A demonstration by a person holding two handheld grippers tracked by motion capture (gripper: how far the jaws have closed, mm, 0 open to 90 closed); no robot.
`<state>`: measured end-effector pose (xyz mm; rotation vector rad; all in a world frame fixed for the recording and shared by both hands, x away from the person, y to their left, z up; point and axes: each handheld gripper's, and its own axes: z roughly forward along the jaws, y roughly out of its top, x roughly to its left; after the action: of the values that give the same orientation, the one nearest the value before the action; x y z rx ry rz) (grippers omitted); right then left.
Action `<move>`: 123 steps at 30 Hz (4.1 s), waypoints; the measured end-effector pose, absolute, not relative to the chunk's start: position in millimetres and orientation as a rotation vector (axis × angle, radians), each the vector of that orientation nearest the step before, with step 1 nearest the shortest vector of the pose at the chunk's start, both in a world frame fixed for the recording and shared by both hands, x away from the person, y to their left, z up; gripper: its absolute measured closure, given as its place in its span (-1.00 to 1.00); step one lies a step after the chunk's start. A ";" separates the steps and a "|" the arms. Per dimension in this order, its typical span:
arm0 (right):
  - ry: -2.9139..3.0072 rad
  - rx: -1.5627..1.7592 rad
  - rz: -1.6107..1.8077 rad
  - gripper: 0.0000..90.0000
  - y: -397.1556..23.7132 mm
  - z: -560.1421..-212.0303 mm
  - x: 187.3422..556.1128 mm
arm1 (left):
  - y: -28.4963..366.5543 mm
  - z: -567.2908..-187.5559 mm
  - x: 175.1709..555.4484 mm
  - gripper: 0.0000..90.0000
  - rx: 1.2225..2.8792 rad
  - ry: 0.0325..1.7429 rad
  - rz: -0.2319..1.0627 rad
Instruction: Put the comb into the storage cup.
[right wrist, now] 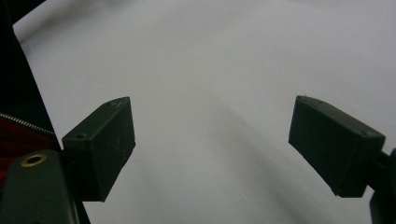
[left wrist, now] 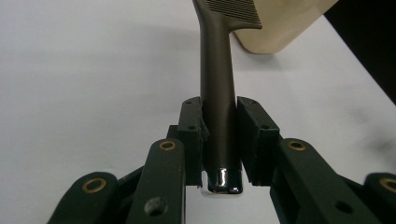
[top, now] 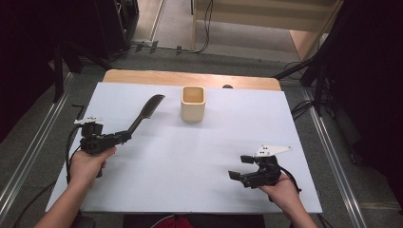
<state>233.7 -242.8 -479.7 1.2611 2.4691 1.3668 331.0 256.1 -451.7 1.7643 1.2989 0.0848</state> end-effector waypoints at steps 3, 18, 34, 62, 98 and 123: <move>2.470 1.271 1.390 -0.71 -238.1 -476.5 235.1 | 252.9 -447.9 328.5 0.63 1.738 1.288 0.097; 2.417 1.317 1.454 -0.71 -209.5 -456.7 245.6 | 236.7 -435.4 321.1 0.63 1.611 1.266 0.119; 2.327 1.410 1.533 -0.71 -200.1 -443.7 253.5 | 203.5 -424.8 317.4 0.63 1.547 1.172 0.121; 2.139 1.505 1.415 -0.71 -218.5 -440.9 256.0 | 92.1 -434.3 336.7 0.63 1.591 1.043 0.006; 1.954 1.677 1.418 -0.57 -221.5 -430.1 286.4 | 15.3 -482.9 324.0 0.63 1.541 1.039 -0.077; 1.864 1.900 1.461 -0.25 -209.9 -435.2 332.1 | 0.1 -488.3 314.2 0.63 1.491 1.004 -0.043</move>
<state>332.1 -209.9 -435.2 1.9001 1.8640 1.4611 314.2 0.1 -488.3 1.4909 1.0036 -0.0426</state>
